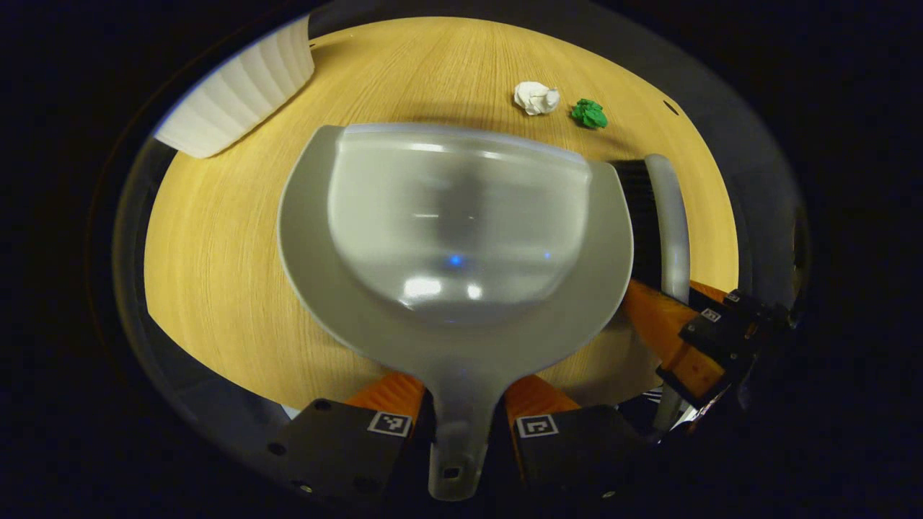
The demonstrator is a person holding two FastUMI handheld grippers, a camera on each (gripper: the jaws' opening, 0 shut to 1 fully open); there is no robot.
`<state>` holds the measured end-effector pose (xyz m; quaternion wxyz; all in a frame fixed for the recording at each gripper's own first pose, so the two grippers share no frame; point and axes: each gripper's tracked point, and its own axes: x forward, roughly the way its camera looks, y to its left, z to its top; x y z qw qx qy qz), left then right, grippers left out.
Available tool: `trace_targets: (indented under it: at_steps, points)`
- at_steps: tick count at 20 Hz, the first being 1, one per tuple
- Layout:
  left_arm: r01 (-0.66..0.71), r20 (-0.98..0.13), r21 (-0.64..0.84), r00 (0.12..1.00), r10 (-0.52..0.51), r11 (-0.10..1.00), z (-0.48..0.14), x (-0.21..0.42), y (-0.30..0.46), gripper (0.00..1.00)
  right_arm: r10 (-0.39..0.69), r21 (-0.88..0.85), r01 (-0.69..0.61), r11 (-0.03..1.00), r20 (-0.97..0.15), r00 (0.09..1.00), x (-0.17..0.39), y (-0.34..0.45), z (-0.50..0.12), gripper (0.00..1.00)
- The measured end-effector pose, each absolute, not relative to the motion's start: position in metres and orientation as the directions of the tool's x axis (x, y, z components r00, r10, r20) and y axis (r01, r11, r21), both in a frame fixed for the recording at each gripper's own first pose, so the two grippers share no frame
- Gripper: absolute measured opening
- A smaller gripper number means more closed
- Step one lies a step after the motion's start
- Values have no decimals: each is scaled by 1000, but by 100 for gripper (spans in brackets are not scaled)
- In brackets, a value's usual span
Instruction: Pick up the small broom and dustpan from the desktop, sweep the trash into the dustpan with the broom, and then empty the trash into the garbage bin.
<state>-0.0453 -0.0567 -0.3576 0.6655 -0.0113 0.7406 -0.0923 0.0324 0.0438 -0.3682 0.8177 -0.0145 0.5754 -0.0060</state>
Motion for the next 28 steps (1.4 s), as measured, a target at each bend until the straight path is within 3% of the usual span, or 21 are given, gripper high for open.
trace_targets:
  at_steps: [5,6,7,9,10,11,18,23,28]
  points:
    - [194,-982,-158,-130,-135,968,-354,-35,-42,32,20,23,4,1000,-950,311,55,36,-360,31]
    - [217,-982,-161,-134,-134,963,-355,-33,-40,32,19,19,-2,1000,-950,313,64,30,-358,22]
    - [245,-981,-163,-141,-132,956,-355,-30,-37,31,17,14,-11,1000,-949,316,72,24,-355,29]
    - [303,-981,-169,-147,-129,938,-352,-20,-31,30,13,3,-29,1000,-946,324,93,12,-350,29]
    - [336,-981,-174,-146,-131,926,-348,-15,-30,30,9,-6,-47,999,-947,322,103,6,-349,39]
    - [365,-981,-176,-145,-131,914,-346,-15,-27,30,5,-18,-69,997,-946,323,116,2,-349,29]
    - [463,-980,-190,-148,-137,866,-343,-5,-16,30,59,-57,-339,939,-944,325,202,8,-360,29]
    - [476,-978,-200,-152,-143,856,-344,-3,-13,30,274,125,-541,832,-940,203,200,53,-363,29]
    - [475,-978,-200,-143,-149,857,-343,0,-13,30,397,289,-641,711,-917,26,155,89,-353,29]
